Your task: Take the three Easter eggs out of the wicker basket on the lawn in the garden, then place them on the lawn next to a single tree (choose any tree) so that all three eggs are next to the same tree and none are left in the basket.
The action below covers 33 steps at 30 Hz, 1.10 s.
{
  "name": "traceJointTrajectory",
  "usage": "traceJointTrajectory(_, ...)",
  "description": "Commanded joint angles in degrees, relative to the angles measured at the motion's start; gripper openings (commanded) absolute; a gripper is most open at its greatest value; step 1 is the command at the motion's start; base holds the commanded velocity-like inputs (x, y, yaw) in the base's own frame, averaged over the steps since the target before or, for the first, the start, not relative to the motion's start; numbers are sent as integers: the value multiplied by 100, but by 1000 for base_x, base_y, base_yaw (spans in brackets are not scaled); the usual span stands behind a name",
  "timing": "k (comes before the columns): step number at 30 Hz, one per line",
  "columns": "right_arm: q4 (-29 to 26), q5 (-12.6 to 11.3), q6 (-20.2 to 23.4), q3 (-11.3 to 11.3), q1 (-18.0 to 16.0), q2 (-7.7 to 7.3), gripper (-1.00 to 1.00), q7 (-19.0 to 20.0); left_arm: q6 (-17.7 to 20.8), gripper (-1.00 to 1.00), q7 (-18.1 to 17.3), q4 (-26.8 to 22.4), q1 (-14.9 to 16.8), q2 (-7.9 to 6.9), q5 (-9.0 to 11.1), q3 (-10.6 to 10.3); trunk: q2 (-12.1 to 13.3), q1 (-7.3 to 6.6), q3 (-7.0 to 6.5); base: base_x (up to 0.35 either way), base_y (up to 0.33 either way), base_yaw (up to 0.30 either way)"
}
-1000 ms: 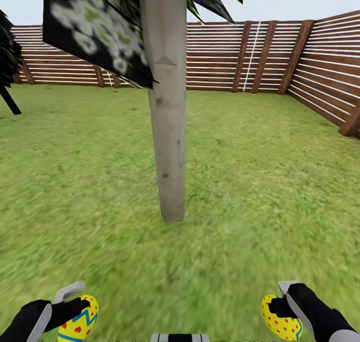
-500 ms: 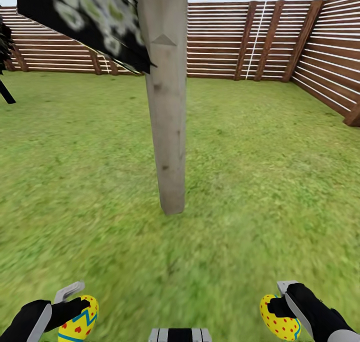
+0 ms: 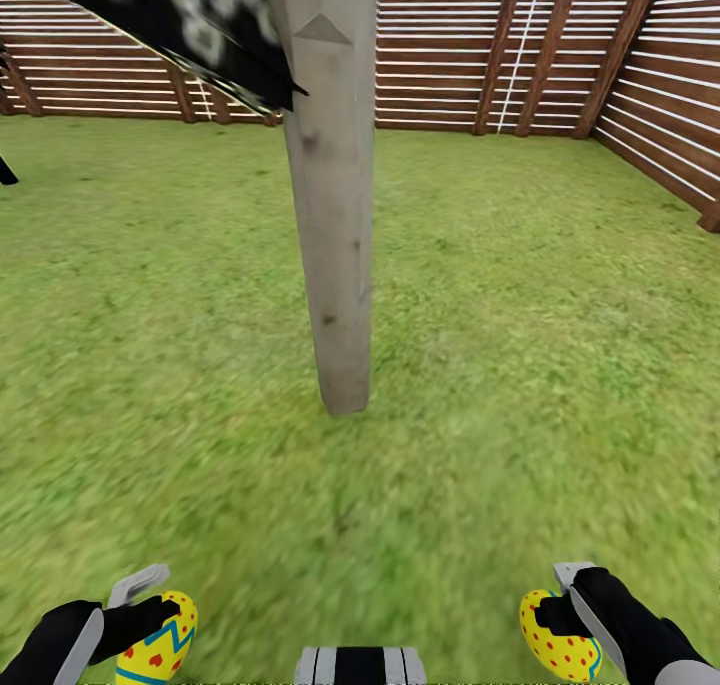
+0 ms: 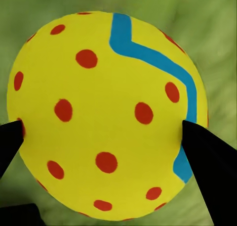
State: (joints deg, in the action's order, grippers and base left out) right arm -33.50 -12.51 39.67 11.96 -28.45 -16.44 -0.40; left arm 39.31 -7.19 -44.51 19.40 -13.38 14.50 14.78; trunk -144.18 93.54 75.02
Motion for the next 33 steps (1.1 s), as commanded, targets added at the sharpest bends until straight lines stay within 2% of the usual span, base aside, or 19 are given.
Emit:
traceJointTrajectory(1,-8,-23,23,34,-3,-8,-100,-4,33,-100,-28,-5,2,2,-9,21,-3,1,27,0,0,0)
traceJointTrajectory(3,-8,-22,23,34,-3,-8,-100,-4,30,-100,-28,-5,2,2,-5,24,-6,6,71,0,0,0)
traceJointTrajectory(9,-8,-23,20,34,-5,-11,-100,-6,15,-100,-43,-7,2,2,26,33,-6,6,71,0,0,0)
traceJointTrajectory(10,-8,-27,16,34,-4,-17,-100,-10,11,100,-43,-6,2,2,26,35,-6,6,71,0,0,0)
traceJointTrajectory(11,-8,-30,13,34,-3,-31,-100,-17,8,100,-39,-6,2,2,27,41,-6,6,71,0,0,0)
traceJointTrajectory(12,-8,-31,9,34,-3,-42,100,-20,9,100,-38,-6,2,2,27,47,-6,6,71,0,0,0)
traceJointTrajectory(21,1,-32,5,34,-3,-22,100,-22,6,100,-45,2,2,10,49,51,-6,6,71,0,0,0)
traceJointTrajectory(26,1,-32,5,34,-3,-11,100,-22,-2,100,-45,11,2,98,37,51,-6,6,71,0,0,0)
traceJointTrajectory(33,1,-27,5,34,-3,1,100,-29,8,100,-20,12,2,128,13,58,3,-12,-84,-25,0,0)
